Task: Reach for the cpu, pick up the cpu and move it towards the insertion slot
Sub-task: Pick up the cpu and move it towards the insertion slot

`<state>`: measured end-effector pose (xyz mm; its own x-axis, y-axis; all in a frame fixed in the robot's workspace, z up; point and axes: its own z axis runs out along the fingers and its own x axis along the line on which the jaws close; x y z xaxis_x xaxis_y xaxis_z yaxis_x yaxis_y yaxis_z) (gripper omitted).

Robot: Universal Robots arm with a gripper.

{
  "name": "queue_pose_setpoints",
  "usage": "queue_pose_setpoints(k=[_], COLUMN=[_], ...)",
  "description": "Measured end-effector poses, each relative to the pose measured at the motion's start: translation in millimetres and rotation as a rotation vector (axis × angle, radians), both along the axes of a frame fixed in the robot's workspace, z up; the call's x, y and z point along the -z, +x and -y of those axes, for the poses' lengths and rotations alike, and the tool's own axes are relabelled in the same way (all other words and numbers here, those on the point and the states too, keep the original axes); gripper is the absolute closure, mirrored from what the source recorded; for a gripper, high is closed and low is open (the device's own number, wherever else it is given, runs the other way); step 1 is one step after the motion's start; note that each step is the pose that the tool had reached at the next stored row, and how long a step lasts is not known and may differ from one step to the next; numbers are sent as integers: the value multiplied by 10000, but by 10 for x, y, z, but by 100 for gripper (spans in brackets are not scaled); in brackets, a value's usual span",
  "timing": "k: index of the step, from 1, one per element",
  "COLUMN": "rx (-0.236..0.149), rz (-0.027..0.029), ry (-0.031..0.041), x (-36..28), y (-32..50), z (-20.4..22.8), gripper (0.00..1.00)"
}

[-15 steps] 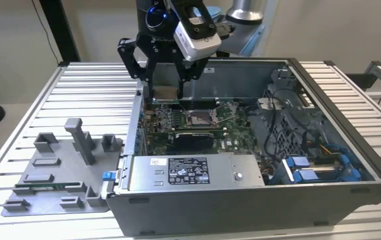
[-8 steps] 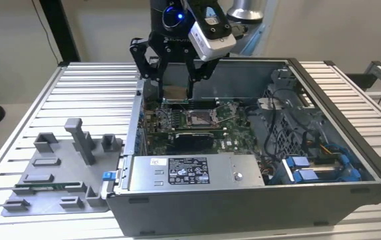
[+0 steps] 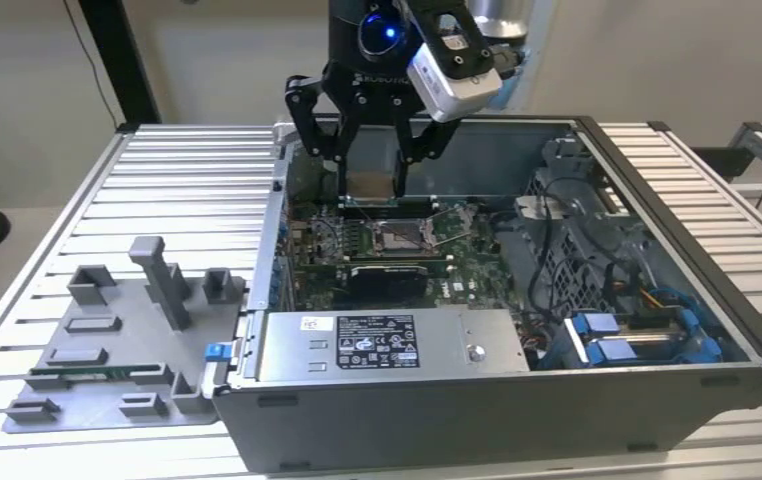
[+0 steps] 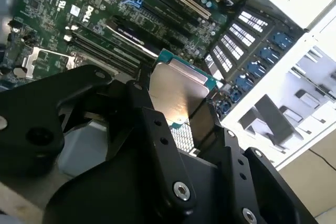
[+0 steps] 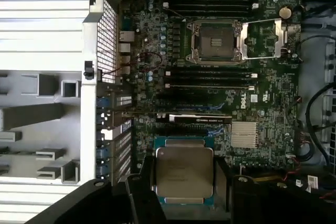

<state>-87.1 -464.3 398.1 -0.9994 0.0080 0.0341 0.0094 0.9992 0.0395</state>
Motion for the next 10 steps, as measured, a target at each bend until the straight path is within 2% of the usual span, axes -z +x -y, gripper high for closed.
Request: queue_pose_setpoints(k=[10], rx=[0], rz=[-32], ry=[0], x=[0], y=[242], z=[0], gripper=[100])
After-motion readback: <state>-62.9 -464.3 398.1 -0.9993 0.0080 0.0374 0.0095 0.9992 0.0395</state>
